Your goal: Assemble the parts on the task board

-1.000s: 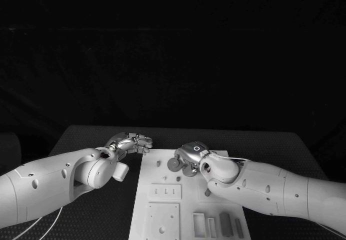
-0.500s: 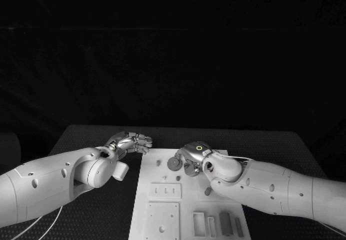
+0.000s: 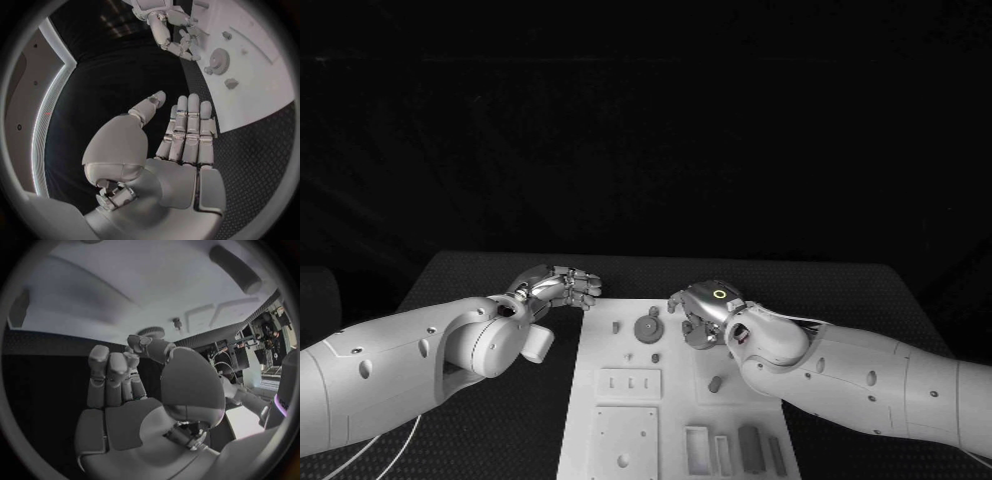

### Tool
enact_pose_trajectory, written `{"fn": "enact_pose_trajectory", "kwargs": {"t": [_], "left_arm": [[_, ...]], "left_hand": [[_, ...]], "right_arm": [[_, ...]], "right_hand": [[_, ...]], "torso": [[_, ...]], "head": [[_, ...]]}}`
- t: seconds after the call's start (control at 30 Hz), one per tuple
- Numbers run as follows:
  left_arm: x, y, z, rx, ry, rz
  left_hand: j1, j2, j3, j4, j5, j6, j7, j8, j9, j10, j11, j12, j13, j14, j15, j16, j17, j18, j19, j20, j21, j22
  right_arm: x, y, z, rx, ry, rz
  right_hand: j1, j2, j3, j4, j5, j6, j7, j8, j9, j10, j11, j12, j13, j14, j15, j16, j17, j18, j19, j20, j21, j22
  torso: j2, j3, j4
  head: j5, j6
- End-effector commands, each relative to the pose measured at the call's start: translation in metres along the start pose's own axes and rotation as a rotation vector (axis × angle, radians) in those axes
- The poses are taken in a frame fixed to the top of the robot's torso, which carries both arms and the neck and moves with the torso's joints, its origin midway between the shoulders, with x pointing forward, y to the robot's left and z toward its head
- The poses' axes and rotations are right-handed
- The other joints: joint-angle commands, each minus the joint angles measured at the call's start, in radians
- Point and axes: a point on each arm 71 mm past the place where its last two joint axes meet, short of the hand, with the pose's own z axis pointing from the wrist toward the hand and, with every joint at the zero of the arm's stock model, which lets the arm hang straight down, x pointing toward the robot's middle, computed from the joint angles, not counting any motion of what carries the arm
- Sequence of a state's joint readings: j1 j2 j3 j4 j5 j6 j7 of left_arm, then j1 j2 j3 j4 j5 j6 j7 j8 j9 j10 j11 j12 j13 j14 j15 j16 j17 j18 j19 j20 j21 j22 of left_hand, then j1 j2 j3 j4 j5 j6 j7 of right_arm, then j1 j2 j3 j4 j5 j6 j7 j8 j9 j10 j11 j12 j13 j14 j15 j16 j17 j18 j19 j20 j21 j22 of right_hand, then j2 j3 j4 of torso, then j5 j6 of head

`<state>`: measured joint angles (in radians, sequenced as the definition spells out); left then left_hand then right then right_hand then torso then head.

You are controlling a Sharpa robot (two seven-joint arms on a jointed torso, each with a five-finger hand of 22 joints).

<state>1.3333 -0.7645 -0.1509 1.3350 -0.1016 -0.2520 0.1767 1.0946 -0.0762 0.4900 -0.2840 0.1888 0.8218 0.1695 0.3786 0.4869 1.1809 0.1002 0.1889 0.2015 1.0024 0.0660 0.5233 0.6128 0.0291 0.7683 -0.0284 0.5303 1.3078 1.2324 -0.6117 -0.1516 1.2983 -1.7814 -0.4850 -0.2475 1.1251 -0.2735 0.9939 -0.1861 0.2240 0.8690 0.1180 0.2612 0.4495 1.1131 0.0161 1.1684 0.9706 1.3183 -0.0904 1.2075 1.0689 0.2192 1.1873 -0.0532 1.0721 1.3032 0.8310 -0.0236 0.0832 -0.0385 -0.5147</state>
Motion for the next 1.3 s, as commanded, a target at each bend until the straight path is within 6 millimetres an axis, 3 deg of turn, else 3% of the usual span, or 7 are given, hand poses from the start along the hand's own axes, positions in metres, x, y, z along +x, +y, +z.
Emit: {"fn": "enact_pose_trajectory", "kwargs": {"t": [0.03,0.23,0.6,0.73,1.0,1.17,1.3], "left_arm": [[0.0,-0.002,0.0,0.014,0.003,0.002],[-0.001,-0.002,0.001,0.029,0.03,0.009],[-0.01,-0.001,0.002,0.028,0.022,0.015],[-0.011,-0.001,0.003,0.028,0.019,0.018],[-0.011,-0.001,0.003,0.029,0.025,0.017],[-0.01,-0.001,0.003,0.03,0.029,0.016],[-0.01,-0.001,0.004,0.03,0.03,0.016]], "left_hand": [[-0.009,-0.003,0.002,0.002,0.003,0.001,0.005,-0.006,0.001,0.002,0.003,-0.004,0.001,0.008,0.001,-0.003,0.001,0.02,-0.003,-0.004,0.004,0.015],[-0.009,-0.01,0.0,0.0,0.002,-0.001,0.006,-0.008,0.002,0.0,0.004,-0.006,0.002,0.007,0.002,-0.005,0.002,0.02,-0.005,-0.003,0.003,0.014],[-0.011,-0.013,-0.005,0.0,-0.009,0.007,0.003,-0.008,0.01,0.028,-0.008,0.007,0.012,0.008,0.002,-0.008,0.006,0.019,-0.007,-0.003,0.003,0.014],[-0.012,-0.013,-0.007,0.0,-0.01,0.016,-0.001,-0.006,0.016,0.035,-0.012,0.011,0.017,0.011,0.001,-0.008,0.009,0.019,-0.007,-0.003,0.004,0.014],[-0.016,-0.017,-0.01,0.0,-0.011,0.015,0.0,-0.008,0.017,0.03,-0.01,0.008,0.018,0.011,0.001,-0.009,0.01,0.019,-0.007,-0.004,0.004,0.013],[-0.017,-0.018,-0.012,0.0,-0.011,0.012,0.0,-0.01,0.018,0.026,-0.009,0.006,0.018,0.01,0.001,-0.01,0.011,0.018,-0.008,-0.004,0.003,0.013],[-0.017,-0.018,-0.012,0.0,-0.011,0.012,0.001,-0.011,0.019,0.024,-0.008,0.004,0.018,0.01,0.001,-0.011,0.011,0.018,-0.008,-0.004,0.003,0.012]], "right_arm": [[-0.017,-0.004,-0.002,-0.037,-0.12,0.164],[-0.035,-0.035,-0.008,-0.036,-0.048,0.372],[-0.045,-0.11,-0.032,0.073,0.047,0.477],[-0.043,-0.134,-0.042,0.117,0.079,0.464],[-0.037,-0.156,-0.05,0.154,0.126,0.412],[-0.02,-0.164,-0.053,0.184,0.16,0.406],[-0.01,-0.166,-0.054,0.192,0.181,0.393]], "right_hand": [[0.0,-0.018,0.001,0.011,-0.042,0.019,0.02,0.007,-0.002,-0.001,0.008,0.004,-0.002,0.003,0.005,-0.006,0.002,0.043,0.011,-0.005,0.005,-0.003],[-0.077,-0.021,-0.136,0.031,-0.169,0.019,0.025,0.008,-0.003,-0.011,0.013,0.01,-0.005,0.003,0.01,-0.01,0.003,0.043,0.004,0.0,0.008,0.002],[-0.071,-0.001,-0.299,0.029,-0.171,0.018,0.025,0.011,-0.002,-0.047,0.014,0.017,-0.008,-0.022,0.011,-0.016,0.013,0.043,-0.034,0.009,0.002,0.01],[-0.076,0.016,-0.376,0.009,-0.164,0.013,0.023,0.011,-0.001,-0.066,0.011,0.016,-0.011,-0.04,0.009,-0.022,0.017,0.043,-0.058,0.012,-0.005,0.013],[-0.069,0.015,-0.46,-0.025,-0.175,-0.018,0.022,-0.001,-0.003,-0.096,0.01,0.011,-0.015,-0.068,0.008,-0.033,0.02,0.043,-0.089,0.015,-0.021,0.012],[-0.061,0.018,-0.476,-0.032,-0.174,-0.027,0.018,-0.002,-0.001,-0.105,0.007,0.01,-0.017,-0.076,0.004,-0.035,0.021,0.043,-0.098,0.017,-0.027,0.011],[-0.044,0.026,-0.476,-0.038,-0.173,-0.03,0.015,-0.002,-0.001,-0.107,0.005,0.011,-0.018,-0.078,0.003,-0.036,0.022,0.043,-0.099,0.018,-0.028,0.011]], "torso": [[-0.001,-0.0001,-0.0011],[-0.001,0.0005,-0.0003],[-0.005,0.0081,-0.0092],[-0.004,0.0078,-0.0094],[-0.003,0.0114,-0.0109],[-0.003,0.008,-0.0084],[-0.002,0.0085,-0.0064]], "head": [[-0.003,0.007],[-0.016,0.017],[-0.047,0.024],[-0.052,0.025],[-0.062,0.024],[-0.077,0.024],[-0.078,0.022]]}}
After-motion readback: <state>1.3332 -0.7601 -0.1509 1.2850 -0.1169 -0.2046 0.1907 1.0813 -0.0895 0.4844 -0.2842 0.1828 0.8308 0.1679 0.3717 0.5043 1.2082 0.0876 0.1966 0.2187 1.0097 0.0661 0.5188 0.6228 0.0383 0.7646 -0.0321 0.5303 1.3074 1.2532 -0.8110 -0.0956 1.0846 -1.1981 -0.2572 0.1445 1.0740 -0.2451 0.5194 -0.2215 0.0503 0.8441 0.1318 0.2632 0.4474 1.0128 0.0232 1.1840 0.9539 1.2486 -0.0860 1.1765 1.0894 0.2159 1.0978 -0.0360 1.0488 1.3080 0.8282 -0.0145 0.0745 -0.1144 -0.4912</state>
